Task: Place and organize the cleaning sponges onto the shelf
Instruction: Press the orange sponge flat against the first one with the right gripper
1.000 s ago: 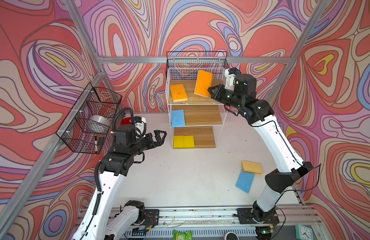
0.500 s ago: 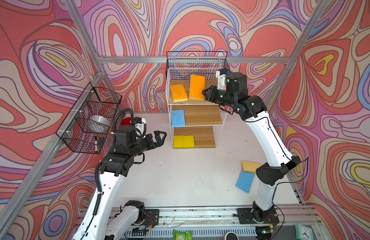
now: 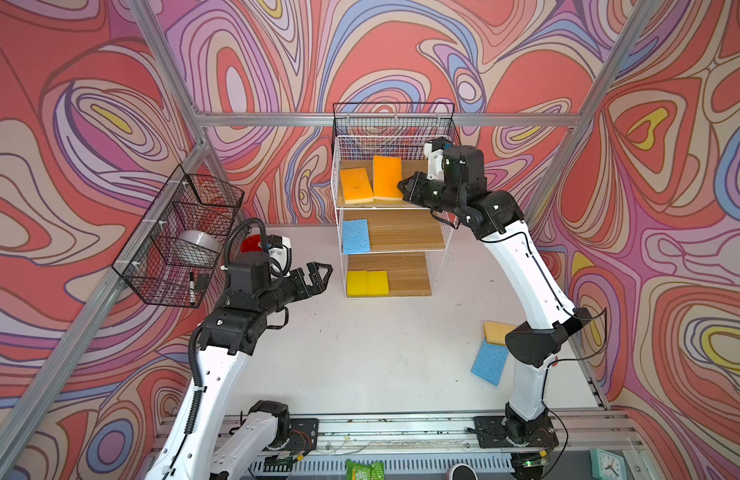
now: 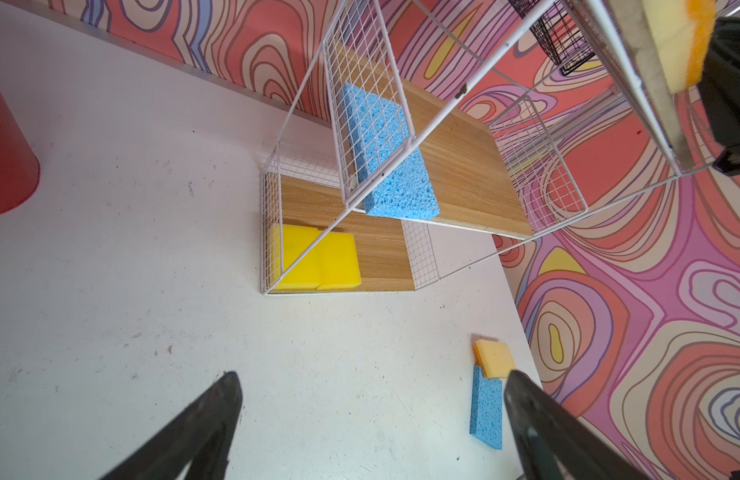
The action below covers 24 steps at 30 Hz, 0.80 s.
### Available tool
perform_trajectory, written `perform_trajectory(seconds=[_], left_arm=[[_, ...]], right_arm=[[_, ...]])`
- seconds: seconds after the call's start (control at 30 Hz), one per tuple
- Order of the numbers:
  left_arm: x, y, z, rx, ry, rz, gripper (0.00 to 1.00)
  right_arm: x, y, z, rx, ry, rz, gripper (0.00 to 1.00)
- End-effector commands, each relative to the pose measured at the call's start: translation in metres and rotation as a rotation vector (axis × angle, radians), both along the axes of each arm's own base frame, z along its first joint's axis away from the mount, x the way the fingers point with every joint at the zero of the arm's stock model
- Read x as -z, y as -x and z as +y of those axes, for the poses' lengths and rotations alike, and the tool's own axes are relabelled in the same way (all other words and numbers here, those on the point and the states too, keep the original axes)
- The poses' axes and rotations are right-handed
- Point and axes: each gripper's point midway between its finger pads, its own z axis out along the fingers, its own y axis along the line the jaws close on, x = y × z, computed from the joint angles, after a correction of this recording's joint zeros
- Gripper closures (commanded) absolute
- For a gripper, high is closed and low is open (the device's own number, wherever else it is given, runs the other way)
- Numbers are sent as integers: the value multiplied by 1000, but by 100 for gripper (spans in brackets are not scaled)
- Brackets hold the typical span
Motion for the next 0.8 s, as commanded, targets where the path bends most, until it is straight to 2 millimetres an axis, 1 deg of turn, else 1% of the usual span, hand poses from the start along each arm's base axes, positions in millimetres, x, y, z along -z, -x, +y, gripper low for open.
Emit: perform_trajectory(seconds=[0.0, 0.17, 0.5, 0.63, 0.77], left_arm=[[-1, 2, 1, 2, 2, -12, 0], [-1, 1, 1, 0, 0, -11, 0], [1, -1, 0, 3, -1, -8, 0], [4, -1, 0, 4, -3, -3, 0], [5, 0, 1, 3, -7, -3, 0]], right_arm=[[11, 1, 16, -44, -8, 29, 100], [13, 0, 20, -50, -24, 40, 100], [13, 0, 13, -10, -12, 41, 100], [17, -1, 15, -16, -16, 51, 100], [17, -1, 16, -21, -24, 49, 89]])
